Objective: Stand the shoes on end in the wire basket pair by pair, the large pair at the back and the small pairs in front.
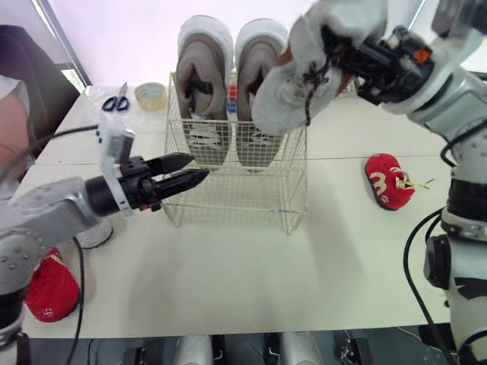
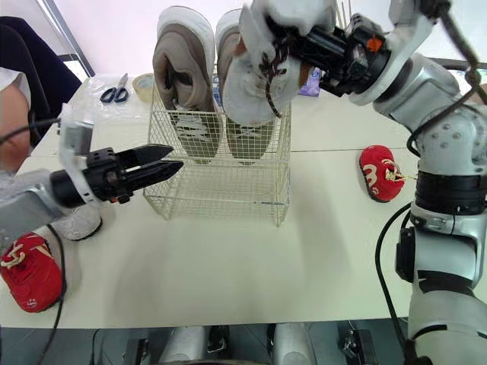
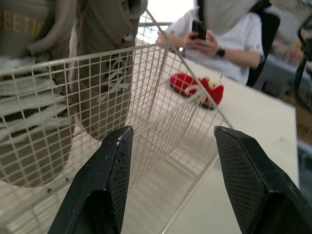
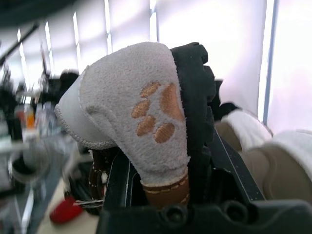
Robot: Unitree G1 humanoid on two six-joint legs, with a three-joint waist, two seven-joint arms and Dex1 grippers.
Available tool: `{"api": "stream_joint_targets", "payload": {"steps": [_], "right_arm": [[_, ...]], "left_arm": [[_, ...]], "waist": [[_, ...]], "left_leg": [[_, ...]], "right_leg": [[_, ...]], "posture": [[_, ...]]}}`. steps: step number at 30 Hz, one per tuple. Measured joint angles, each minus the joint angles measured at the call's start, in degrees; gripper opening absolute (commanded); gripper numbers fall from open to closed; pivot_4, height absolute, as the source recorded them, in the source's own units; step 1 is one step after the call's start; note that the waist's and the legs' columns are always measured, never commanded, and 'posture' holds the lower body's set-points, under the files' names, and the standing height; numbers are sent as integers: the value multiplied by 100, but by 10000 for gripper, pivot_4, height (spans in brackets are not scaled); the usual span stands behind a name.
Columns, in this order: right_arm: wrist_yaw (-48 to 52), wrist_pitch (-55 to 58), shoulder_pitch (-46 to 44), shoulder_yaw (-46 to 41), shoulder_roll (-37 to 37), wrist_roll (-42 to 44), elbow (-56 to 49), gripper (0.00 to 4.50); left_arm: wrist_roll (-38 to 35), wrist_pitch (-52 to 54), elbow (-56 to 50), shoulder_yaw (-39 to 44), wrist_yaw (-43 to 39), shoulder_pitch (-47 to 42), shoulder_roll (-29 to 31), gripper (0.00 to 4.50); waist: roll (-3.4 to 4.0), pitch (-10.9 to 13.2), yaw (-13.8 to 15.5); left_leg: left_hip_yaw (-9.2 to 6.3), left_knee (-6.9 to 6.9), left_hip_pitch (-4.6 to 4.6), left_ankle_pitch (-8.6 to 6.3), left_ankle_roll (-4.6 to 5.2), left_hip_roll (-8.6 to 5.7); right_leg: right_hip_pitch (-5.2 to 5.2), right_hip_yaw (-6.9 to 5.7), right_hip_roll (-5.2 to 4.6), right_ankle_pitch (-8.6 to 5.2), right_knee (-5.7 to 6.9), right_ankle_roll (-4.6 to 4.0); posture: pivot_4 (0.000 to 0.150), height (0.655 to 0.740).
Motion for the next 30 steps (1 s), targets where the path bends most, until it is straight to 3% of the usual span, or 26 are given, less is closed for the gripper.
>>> {"api": "stream_joint_targets", "payload": {"steps": [7, 16, 24, 30], "right_arm": [[1017, -1029, -115, 458, 645, -1332, 1086, 5287], [1499, -1313, -110, 577, 949, -2138, 1695, 5287], [1515, -1268, 106, 601, 962, -2456, 1622, 43465], [1270, -1223, 254, 444, 909, -2489, 1362, 44342]], "left_arm": [[-320, 384, -366, 514, -56, 315, 305, 26621], [-499, 476, -405, 604, 173, 494, 288, 26621], [-511, 475, -376, 604, 295, 567, 167, 27266], [-413, 475, -264, 565, 229, 472, 130, 27266]], "waist": [[2, 2, -8], [3, 2, -1], [3, 2, -6], [2, 2, 4]], "left_leg": [[2, -1, -1, 4, -7, 4], [2, 0, -2, 4, -7, 1], [2, 0, -1, 4, -9, 2], [1, 0, -1, 4, -9, 1]], "right_leg": [[-4, 0, 2, 0, 4, -1], [-4, 0, -2, 0, 4, -1], [-4, 0, 0, 0, 6, -1], [-3, 0, 0, 0, 6, -1]], "posture": [[1500, 7357], [1500, 7357], [1500, 7357], [1500, 7357]]}}
